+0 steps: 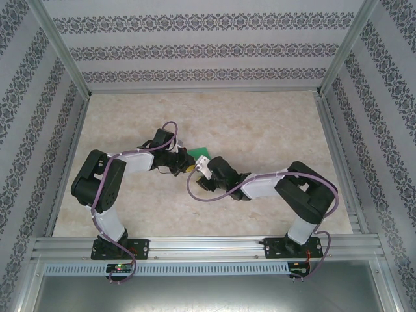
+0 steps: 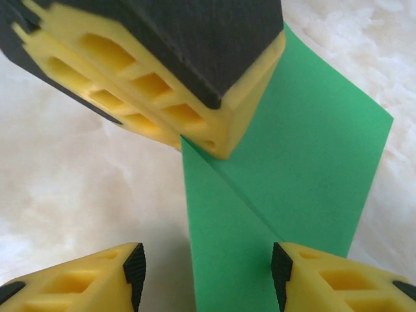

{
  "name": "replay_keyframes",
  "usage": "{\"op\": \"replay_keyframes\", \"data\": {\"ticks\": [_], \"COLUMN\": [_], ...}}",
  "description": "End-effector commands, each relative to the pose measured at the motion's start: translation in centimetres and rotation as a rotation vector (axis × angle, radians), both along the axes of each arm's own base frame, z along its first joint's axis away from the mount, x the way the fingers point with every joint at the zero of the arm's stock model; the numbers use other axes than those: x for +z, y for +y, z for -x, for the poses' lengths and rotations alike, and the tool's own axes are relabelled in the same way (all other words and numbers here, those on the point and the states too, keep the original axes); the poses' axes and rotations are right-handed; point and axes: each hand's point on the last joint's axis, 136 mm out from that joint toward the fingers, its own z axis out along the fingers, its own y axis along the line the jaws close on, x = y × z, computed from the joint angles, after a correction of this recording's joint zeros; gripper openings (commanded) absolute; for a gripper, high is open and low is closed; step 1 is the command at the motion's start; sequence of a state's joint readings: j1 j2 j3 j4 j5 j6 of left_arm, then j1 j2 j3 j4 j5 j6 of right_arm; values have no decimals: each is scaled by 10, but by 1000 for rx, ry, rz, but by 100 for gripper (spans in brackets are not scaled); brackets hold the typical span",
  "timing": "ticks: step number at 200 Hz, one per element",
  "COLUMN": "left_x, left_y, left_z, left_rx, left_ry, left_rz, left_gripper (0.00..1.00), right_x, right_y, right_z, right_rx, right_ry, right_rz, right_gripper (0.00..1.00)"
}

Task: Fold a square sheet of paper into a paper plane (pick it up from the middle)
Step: Fold the wing for the fifth time at the center of the table.

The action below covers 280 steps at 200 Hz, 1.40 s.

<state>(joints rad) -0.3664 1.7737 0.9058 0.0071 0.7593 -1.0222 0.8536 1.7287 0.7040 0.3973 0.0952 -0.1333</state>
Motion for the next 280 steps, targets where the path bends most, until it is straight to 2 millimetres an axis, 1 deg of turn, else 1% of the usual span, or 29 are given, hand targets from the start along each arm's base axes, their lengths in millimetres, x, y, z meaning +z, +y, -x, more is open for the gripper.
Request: {"op": "replay_keyframes", "data": {"ticks": [1,18,32,37,64,94,107,120,135,157,171,185,194,213,228,252,280], "left_x": [16,16,16,17,20,25,30,36,41,49,53,58,60,62,60,48,34], "left_y": [-3,-3,-3,-4,-3,3,6,11,23,47,62,72,76,76,71,61,44], "left_z": [-2,-1,-1,-1,-1,-4,-6,-9,-12,-16,-15,-14,-12,-8,-5,1,6], "left_rx": [1,1,2,0,4,19,24,32,58,116,155,179,187,189,179,161,130], "left_ry": [0,1,5,6,15,7,-2,-16,-34,-77,-110,-154,-176,-212,-230,-220,-202], "left_rz": [25,23,26,30,40,42,42,42,22,-23,-57,-92,-105,-89,-50,3,63], "left_gripper": [8,8,8,8,9,12,16,24,31,42,52,61,63,65,65,63,56], "right_x": [-3,-9,-13,-14,-12,-7,-5,-3,-2,-2,-2,-2,-2,-2,-3,-6,-12], "right_y": [-6,-7,-7,-7,-7,-7,-5,-3,-1,2,4,7,10,14,16,19,23], "right_z": [-11,-12,-12,-11,-10,-8,-7,-5,-3,-2,-1,1,2,3,4,4,5], "right_rx": [-30,-34,-28,-26,-17,-11,-6,-3,-3,-17,-27,-34,-36,-51,-68,-98,-124], "right_ry": [-86,-84,-82,-81,-92,-94,-81,-57,-14,70,131,196,234,309,367,461,556], "right_rz": [49,62,70,74,63,48,37,17,-16,-78,-132,-176,-198,-240,-270,-329,-384], "right_gripper": [51,48,40,39,34,23,18,14,10,8,7,6,5,5,4,5,5]}}
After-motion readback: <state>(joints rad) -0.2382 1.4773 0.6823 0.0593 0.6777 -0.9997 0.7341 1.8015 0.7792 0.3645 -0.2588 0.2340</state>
